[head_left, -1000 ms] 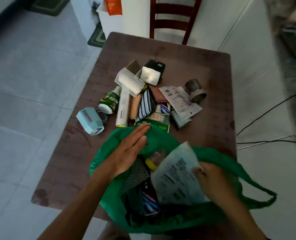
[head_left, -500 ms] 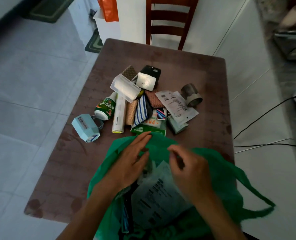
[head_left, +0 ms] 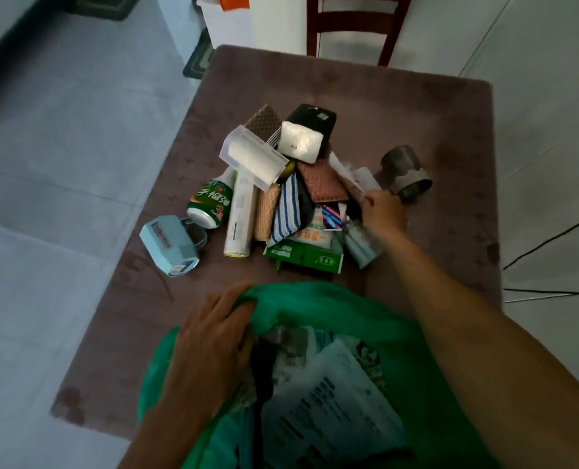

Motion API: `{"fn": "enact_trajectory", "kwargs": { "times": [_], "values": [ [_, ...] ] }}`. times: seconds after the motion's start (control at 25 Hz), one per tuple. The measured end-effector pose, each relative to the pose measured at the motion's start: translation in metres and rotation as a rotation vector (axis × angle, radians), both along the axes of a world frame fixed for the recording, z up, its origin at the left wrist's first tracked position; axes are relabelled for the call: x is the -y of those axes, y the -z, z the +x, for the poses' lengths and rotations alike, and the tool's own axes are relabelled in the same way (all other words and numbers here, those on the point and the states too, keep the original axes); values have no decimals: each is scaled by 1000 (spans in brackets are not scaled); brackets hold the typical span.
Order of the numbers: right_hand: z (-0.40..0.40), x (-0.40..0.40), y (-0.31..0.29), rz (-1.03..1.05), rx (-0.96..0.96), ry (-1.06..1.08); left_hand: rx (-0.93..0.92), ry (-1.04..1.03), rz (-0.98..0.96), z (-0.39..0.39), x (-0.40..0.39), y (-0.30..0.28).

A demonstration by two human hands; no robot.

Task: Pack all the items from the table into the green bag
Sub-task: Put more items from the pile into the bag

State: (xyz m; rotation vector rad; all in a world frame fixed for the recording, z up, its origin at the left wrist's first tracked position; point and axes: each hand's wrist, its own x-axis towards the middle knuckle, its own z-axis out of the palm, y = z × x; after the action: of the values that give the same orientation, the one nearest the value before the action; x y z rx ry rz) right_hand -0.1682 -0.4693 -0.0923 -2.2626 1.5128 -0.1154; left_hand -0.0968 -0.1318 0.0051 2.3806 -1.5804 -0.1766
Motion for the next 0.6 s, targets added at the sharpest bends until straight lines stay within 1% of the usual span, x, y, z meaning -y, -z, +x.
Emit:
{"fn": "enact_trajectory", "kwargs": {
  "times": [0.04,0.08,0.12,0.2,0.24,0.28,0.32,0.36,0.4,0.48,0.52,0.56,0.6],
  "values": [
    [-4,-2,-9,0,75,0,-42,-4,-2,1,-1,2],
    [-9,-9,-27,3,197,22,-90,4,0,5,1,3],
    [-16,-18,-51,31,364,84,-140,19,10,9,5,3],
    [-39,-46,-113,100,785,256,-221,88,40,22,17,3],
    [-54,-67,-146,203,959,298,-245,123,67,28,21,0],
    [-72,-90,-171,349,1037,294,-258,135,102,33,23,-3],
    [-89,-115,-191,490,1015,247,-260,116,98,37,24,-8],
    [-104,-139,-195,563,902,150,-253,77,47,42,26,-16],
    [-111,-160,-191,578,716,8,-232,48,-16,49,29,-28],
    [-111,-190,-163,394,237,-346,-226,86,-99,55,35,-50],
    [-108,-201,-148,332,58,-453,-256,150,-110,54,35,-57],
    [-107,-210,-141,288,-62,-504,-277,217,-113,51,31,-60],
    [-108,-212,-140,217,-84,-493,-272,270,-125,47,24,-59]
  ]
}}
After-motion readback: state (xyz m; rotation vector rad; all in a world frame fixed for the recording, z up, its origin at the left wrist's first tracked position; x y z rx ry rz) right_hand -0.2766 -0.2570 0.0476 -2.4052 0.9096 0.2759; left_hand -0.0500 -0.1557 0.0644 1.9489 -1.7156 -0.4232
